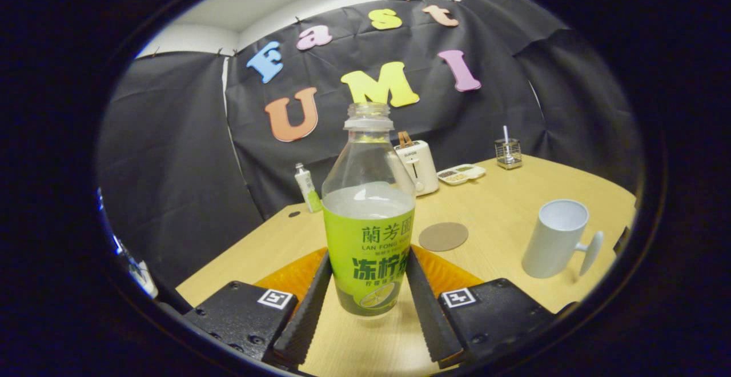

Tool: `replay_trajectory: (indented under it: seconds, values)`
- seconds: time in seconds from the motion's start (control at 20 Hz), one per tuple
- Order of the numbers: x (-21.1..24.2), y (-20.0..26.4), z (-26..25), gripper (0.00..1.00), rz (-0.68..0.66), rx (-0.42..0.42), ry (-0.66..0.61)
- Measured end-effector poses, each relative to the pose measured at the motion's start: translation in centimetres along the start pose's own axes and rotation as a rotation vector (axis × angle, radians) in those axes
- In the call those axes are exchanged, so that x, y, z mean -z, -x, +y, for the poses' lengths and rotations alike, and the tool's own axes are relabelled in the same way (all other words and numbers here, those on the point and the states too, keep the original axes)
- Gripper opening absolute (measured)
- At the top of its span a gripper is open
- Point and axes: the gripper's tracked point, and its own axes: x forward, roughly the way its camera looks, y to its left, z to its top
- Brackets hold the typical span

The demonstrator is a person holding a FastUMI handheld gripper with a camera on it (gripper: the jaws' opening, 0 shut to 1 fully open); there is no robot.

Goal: Take the bottle from table, then pour the juice into the cup, finally place the bottle on the coaster

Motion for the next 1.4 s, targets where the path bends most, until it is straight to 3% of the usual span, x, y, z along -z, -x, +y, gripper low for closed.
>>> replay_trajectory:
  seconds: [0.15,0.35,1.05,1.4]
  values:
    - [-1.2,-0.2,-0.5,0.8,-0.02,-0.034,-0.139]
    - [-3.4,-0.1,-0.4,0.8,-0.094,-0.148,-0.348]
    - [-5.5,-1.1,-2.6,0.79,-0.187,-0.244,-0.933]
    - [-7.0,-0.4,-2.4,0.79,-0.215,-0.302,-1.115]
